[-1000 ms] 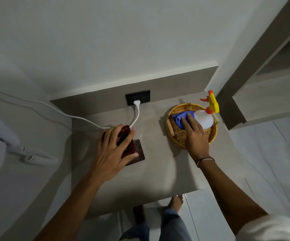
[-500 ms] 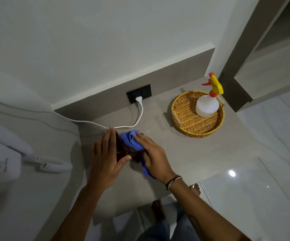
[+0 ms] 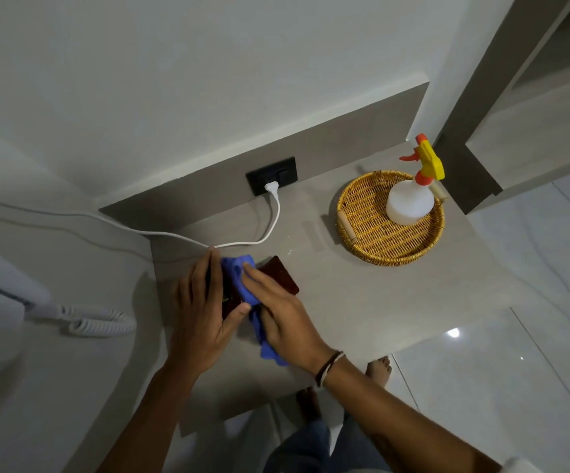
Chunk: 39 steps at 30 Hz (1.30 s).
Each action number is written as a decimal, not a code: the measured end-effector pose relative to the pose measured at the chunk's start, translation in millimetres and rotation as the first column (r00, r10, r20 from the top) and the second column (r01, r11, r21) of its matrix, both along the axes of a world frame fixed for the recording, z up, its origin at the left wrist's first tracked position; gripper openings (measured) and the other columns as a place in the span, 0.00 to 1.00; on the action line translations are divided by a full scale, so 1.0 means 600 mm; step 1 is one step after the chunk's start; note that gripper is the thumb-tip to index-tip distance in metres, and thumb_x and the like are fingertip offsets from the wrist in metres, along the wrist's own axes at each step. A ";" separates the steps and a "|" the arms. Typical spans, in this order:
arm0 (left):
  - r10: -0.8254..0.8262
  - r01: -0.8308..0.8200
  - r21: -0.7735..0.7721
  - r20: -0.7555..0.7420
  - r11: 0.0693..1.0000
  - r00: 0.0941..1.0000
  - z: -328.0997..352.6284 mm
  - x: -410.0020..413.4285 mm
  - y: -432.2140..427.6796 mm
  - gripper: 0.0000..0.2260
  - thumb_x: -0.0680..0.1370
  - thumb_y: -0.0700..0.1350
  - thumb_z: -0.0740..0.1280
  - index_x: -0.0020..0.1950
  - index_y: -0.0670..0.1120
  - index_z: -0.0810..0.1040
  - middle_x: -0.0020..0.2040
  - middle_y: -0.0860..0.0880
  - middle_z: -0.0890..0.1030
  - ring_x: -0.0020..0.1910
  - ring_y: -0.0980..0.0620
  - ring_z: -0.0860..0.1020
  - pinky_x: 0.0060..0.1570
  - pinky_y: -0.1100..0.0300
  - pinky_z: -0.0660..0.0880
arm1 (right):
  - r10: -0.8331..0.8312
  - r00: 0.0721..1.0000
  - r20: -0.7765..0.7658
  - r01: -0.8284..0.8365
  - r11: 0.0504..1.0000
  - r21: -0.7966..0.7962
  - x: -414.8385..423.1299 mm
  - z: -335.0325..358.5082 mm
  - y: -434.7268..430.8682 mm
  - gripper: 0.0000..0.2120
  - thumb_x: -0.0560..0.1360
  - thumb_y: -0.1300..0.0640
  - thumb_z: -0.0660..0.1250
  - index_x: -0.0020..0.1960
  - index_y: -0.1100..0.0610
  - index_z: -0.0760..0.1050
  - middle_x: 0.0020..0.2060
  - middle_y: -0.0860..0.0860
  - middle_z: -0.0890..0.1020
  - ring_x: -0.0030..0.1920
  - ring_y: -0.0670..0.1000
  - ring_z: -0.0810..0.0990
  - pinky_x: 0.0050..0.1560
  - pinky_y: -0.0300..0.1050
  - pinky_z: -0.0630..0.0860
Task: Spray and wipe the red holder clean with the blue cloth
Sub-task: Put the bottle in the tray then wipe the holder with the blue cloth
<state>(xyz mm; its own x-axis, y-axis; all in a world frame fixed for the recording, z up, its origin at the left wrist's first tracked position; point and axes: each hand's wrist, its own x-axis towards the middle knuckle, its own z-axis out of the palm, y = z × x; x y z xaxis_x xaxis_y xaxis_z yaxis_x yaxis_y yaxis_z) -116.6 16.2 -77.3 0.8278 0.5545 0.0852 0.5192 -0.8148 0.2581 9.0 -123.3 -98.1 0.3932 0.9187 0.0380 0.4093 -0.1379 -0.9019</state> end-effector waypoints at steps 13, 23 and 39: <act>0.003 -0.006 0.044 0.049 0.999 0.999 -0.009 -0.001 0.001 0.40 0.86 0.71 0.48 0.86 0.41 0.58 0.82 0.32 0.67 0.76 0.34 0.65 0.72 0.32 0.63 | -0.067 0.992 0.108 0.062 0.997 0.049 -0.012 -0.008 0.012 0.33 0.80 0.71 0.62 0.83 0.58 0.63 0.83 0.58 0.63 0.83 0.52 0.62 0.84 0.42 0.57; 0.026 -0.021 -0.071 0.073 0.997 0.997 -0.007 0.000 0.003 0.45 0.84 0.73 0.48 0.88 0.41 0.56 0.86 0.36 0.61 0.82 0.40 0.60 0.76 0.32 0.61 | -0.066 0.960 0.270 0.169 0.911 -0.376 0.112 -0.086 -0.012 0.29 0.84 0.61 0.63 0.84 0.52 0.61 0.84 0.54 0.60 0.83 0.59 0.62 0.83 0.55 0.62; 0.539 -0.437 -0.717 -0.102 0.542 0.836 0.029 0.122 -0.002 0.56 0.67 0.80 0.63 0.88 0.52 0.57 0.86 0.41 0.62 0.84 0.35 0.62 0.80 0.32 0.64 | -0.470 0.807 -0.358 0.390 0.879 -0.276 0.196 -0.028 -0.035 0.26 0.82 0.75 0.57 0.77 0.62 0.72 0.68 0.59 0.81 0.69 0.58 0.80 0.76 0.60 0.74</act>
<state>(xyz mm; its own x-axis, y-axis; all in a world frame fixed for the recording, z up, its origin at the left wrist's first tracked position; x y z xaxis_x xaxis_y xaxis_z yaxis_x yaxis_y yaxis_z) -43.5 15.0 -60.1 0.4214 0.8018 -0.4237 0.7049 0.0043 0.7092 126.7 -144.0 -114.8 0.6924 0.6254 -0.3599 -0.1239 -0.3884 -0.9131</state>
